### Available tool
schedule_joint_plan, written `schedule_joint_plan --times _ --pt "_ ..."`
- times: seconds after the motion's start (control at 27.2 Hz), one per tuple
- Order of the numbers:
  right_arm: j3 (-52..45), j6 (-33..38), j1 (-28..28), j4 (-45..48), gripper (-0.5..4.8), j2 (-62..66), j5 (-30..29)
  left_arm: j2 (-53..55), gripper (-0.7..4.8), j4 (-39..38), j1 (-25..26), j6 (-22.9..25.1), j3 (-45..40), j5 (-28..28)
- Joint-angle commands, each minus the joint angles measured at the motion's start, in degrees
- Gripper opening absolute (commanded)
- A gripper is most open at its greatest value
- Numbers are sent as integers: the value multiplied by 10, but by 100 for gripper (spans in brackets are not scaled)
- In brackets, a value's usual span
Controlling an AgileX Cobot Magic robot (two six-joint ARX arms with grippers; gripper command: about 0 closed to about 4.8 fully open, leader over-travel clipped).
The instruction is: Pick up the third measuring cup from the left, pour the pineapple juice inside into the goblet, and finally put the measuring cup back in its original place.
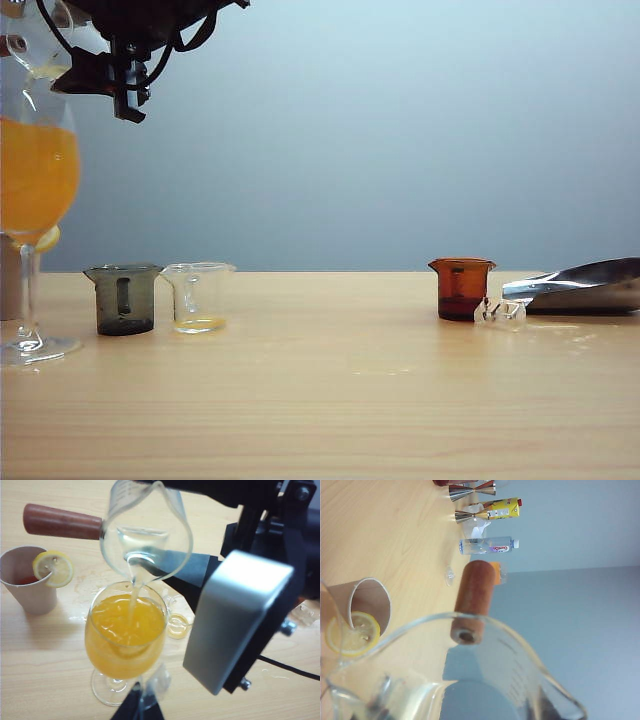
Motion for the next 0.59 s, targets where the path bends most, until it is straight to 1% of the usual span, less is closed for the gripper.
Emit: schedule_joint_plan --times 0.04,0.07,0.18,0.29,0.4,0.59 --pt "3 4 1 14 -6 -4 1 0 -6 3 0 1 3 -1" --pt "3 26 1 14 -6 -4 0 0 -6 3 0 1 3 -1" --pt "3 22 1 12 -6 -4 1 0 -6 3 0 1 3 -1" --pt "3 -40 5 17 -6 -4 24 0 -6 3 0 1 3 -1" --pt "3 -52 5 32 -6 -2 25 0 -6 3 0 1 3 -1" --pt "3 -54 5 33 -6 -2 24 0 -6 3 0 1 3 0"
